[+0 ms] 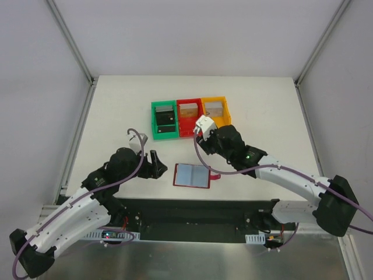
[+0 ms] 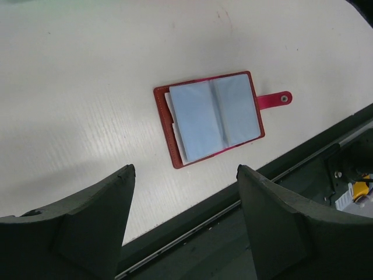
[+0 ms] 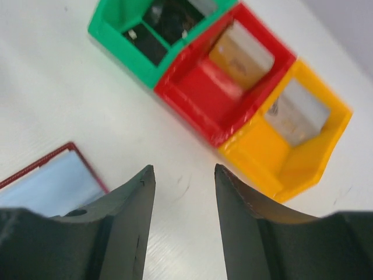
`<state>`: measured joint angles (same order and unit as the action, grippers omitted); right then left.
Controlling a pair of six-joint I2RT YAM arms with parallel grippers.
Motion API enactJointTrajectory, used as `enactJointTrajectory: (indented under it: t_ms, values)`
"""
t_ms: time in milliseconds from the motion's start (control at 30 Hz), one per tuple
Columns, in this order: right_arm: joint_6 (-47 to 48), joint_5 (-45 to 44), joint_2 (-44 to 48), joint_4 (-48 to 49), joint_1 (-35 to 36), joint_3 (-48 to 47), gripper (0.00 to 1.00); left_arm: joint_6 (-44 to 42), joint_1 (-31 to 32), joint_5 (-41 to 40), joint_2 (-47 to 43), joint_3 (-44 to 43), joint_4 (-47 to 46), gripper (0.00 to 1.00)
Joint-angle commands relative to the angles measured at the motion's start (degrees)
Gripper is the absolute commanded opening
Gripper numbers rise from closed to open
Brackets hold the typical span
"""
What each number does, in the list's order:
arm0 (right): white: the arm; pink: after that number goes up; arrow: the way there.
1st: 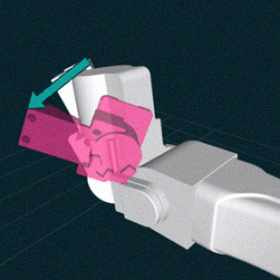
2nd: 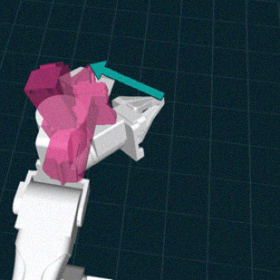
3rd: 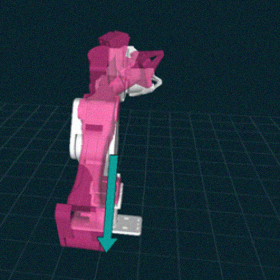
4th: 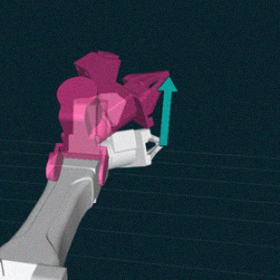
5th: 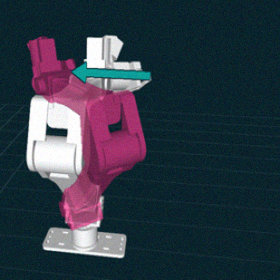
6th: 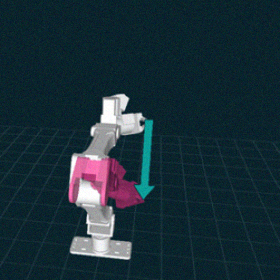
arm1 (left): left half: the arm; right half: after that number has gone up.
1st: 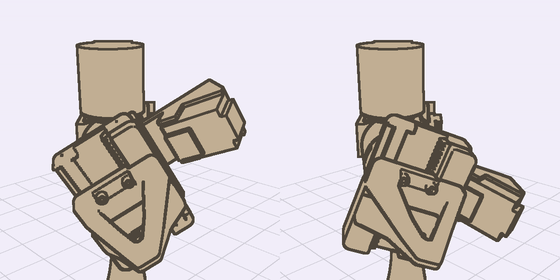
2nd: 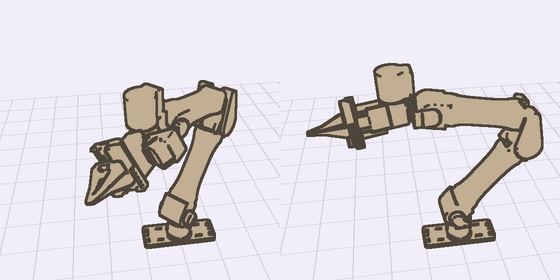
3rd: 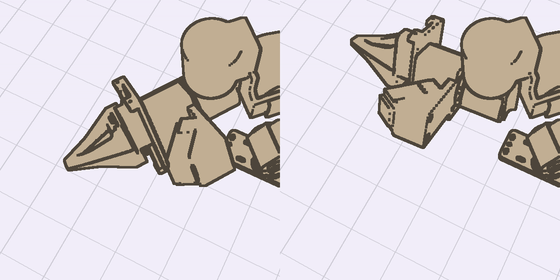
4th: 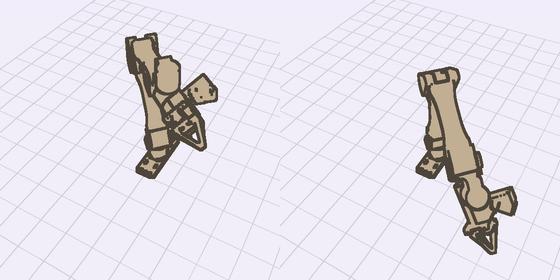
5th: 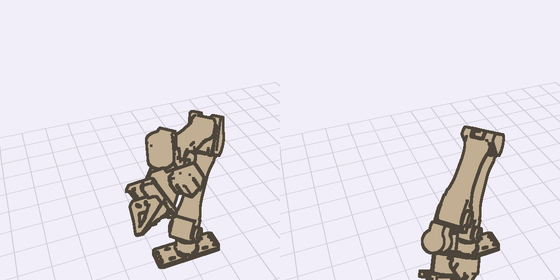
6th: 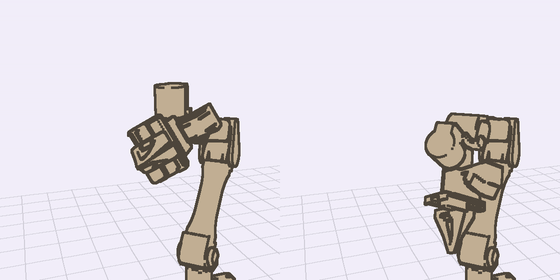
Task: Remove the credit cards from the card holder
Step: Place the credit card in the storage box, then remove the credit card from the card holder.
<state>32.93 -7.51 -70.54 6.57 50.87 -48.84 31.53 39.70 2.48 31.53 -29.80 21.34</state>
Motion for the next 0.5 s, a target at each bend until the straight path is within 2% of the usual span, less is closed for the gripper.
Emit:
enactJointTrajectory:
  t_ms: [0,33,67,100,233,300,400,467]
  values:
    - [-19.8,-10.8,3.4,-6.3,1.0,3.3,0.51,3.8,5.0,-1.8,6.0,-0.2,-5.6,0.70]
    - [-22.5,-11.0,3.8,-8.5,1.2,3.9,0.54,3.9,7.1,-3.9,8.3,-0.9,-5.9,0.70]
    - [-26.4,-11.4,4.4,-9.8,1.2,4.4,0.70,3.9,9.3,-5.5,10.3,-1.6,-6.1,0.70]
    - [-30.0,-10.6,5.1,-10.8,1.0,5.3,0.95,4.0,11.0,-6.1,12.7,-2.4,-6.7,0.71]
    - [-42.0,2.6,7.0,-10.4,-3.9,9.8,0.96,5.3,12.9,-3.8,19.3,-3.2,-10.3,0.72]
    - [-43.5,9.1,7.7,-11.2,-5.8,11.6,0.96,5.6,12.9,-1.0,20.6,-2.3,-13.4,0.71]
    - [-49.1,18.1,10.8,-2.5,-9.0,19.0,0.96,6.3,12.9,1.6,22.3,-1.6,-17.3,0.70]
    - [-52.3,20.2,12.3,2.1,-10.9,22.5,0.96,6.5,12.9,3.2,23.6,-1.5,-19.7,0.68]
